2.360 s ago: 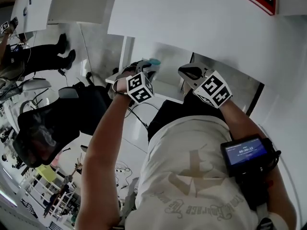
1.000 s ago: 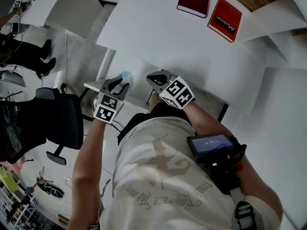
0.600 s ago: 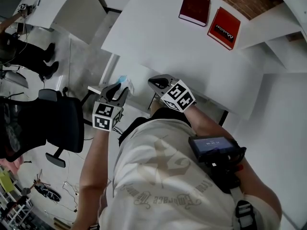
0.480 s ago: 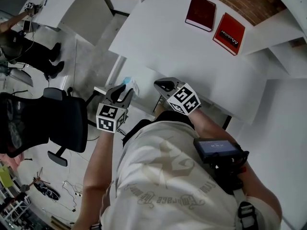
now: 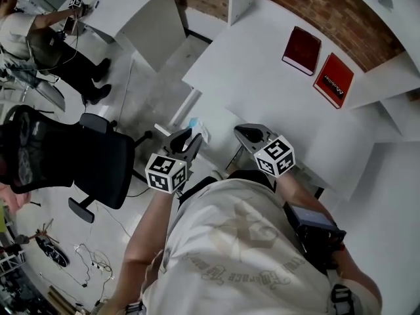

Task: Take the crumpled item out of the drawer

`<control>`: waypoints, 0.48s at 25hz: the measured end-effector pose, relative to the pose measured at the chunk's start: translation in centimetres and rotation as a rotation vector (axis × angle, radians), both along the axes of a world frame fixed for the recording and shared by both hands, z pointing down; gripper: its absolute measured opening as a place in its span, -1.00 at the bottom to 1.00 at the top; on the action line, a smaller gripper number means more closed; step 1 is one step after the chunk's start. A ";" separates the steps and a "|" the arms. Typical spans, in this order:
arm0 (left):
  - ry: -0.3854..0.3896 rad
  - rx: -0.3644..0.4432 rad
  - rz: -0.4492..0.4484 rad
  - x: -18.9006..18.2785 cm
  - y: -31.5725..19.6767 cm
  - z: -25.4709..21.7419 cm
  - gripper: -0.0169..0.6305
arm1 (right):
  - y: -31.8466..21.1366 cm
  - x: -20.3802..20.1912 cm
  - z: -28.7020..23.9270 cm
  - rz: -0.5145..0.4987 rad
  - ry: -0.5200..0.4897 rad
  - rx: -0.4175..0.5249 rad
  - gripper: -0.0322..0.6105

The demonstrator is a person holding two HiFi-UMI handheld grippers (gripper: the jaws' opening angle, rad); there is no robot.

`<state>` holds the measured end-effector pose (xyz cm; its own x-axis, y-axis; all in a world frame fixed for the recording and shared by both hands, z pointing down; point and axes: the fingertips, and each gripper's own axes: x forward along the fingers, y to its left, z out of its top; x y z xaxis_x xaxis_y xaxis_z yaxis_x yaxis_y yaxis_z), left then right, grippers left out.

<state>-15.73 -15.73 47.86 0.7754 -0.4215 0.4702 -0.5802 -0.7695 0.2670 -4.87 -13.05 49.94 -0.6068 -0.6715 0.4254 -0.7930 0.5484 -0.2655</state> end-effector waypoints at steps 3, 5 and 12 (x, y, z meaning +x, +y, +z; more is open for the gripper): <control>0.032 0.003 -0.034 -0.9 0.1 -0.7 -0.55 | 0.1 -0.2 -0.9 -0.002 -0.014 0.014 -0.82; 0.047 0.006 -0.054 -1.5 0.2 -1.0 -0.55 | 0.4 -0.4 -1.2 -0.007 -0.018 0.017 -0.82; 0.063 -0.004 -0.106 -3.2 0.7 -1.0 -0.55 | 1.2 -0.6 -1.9 -0.016 -0.012 0.018 -0.82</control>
